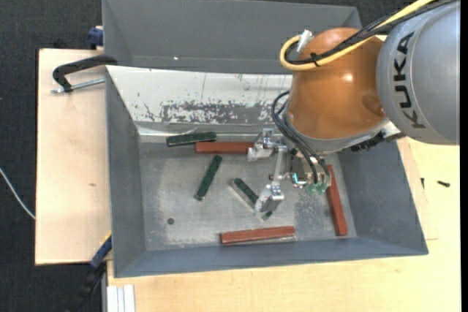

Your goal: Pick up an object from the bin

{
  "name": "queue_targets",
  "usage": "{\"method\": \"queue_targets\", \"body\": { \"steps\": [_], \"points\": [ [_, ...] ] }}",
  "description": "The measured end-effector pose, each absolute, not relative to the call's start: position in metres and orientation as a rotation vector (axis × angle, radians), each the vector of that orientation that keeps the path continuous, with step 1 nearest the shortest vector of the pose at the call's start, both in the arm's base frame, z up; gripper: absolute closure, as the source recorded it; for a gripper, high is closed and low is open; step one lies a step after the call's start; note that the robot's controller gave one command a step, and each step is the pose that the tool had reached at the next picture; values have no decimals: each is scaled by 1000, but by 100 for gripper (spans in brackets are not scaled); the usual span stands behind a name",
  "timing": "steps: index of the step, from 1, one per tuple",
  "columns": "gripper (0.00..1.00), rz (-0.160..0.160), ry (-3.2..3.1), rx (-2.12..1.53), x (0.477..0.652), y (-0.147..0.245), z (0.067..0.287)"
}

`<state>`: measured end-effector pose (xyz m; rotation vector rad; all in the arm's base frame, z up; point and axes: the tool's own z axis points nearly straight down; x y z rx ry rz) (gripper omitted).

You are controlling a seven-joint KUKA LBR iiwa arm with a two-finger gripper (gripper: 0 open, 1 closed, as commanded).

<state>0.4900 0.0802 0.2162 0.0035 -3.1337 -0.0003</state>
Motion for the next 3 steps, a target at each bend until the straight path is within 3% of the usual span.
{"method": "queue_targets", "body": {
  "steps": [1, 2, 3],
  "points": [
    [0, -1, -3141, 1, 491, 80, 220],
    [0, -3, -3138, -206, 506, 62, 163],
    [0, -4, -3115, -436, 505, 37, 83]
  ]
}}
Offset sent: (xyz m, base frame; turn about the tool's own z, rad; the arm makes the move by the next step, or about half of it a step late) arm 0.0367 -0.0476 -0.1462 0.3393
